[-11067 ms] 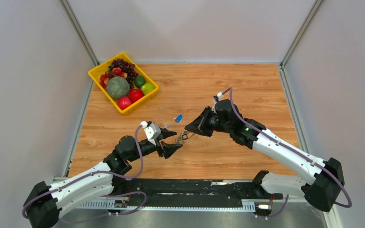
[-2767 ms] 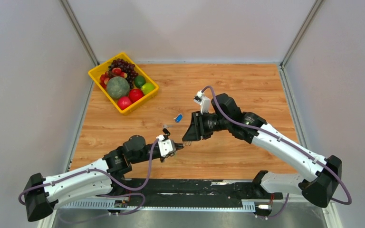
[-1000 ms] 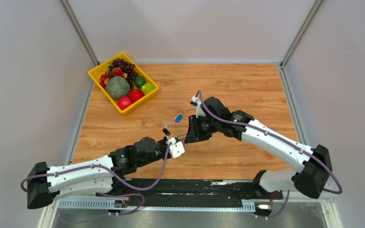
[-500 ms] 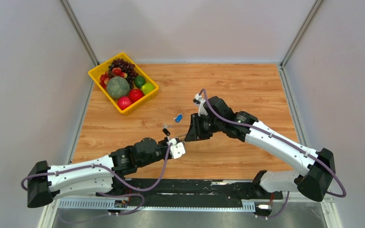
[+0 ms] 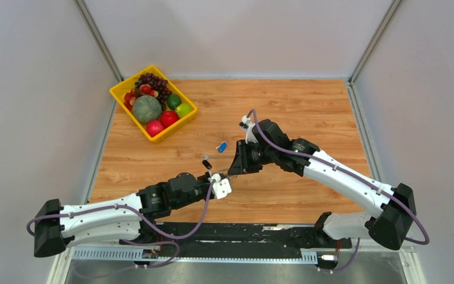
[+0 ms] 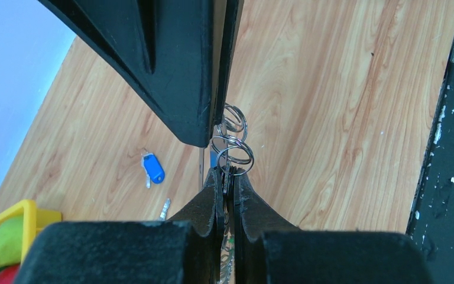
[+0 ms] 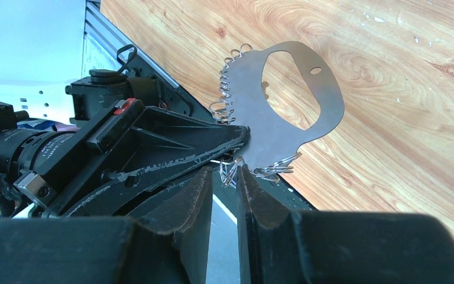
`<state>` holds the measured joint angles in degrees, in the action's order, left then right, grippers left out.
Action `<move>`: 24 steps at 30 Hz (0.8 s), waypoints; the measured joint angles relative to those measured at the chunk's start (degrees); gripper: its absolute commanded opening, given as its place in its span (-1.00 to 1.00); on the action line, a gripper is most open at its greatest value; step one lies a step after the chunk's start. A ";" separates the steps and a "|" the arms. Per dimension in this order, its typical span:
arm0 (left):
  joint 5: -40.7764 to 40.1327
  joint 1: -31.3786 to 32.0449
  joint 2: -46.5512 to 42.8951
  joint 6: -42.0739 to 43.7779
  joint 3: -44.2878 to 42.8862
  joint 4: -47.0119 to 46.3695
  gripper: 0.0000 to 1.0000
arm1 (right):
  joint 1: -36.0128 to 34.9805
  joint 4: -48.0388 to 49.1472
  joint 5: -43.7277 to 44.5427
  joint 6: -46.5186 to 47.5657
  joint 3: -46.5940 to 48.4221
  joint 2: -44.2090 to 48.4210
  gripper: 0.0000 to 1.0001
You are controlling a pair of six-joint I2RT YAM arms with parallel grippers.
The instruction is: Remove the keys from the keyring
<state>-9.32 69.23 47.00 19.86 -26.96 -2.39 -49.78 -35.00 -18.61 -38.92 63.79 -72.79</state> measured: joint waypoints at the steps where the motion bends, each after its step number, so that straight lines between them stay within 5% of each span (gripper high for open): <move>1: -0.11 0.13 0.11 0.02 0.00 0.00 -1.00 | 0.00 0.13 -0.09 -0.02 0.00 -0.22 -0.56; 10: -1.51 1.25 1.99 0.96 -1.38 0.02 -1.00 | 0.00 0.39 -1.07 -0.24 -0.24 -1.57 -0.57; 18: -2.43 1.62 2.47 1.40 -1.53 0.66 -1.00 | 0.00 1.46 -1.60 -0.48 -1.14 -1.77 -0.97; 24: -3.28 1.68 2.49 1.51 -1.53 1.31 -1.00 | 0.11 1.46 -1.31 -0.52 -1.16 -1.79 -1.00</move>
<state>-12.60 70.91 49.50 21.37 -28.49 -1.08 -49.67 -33.54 -19.92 -39.44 62.63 -74.59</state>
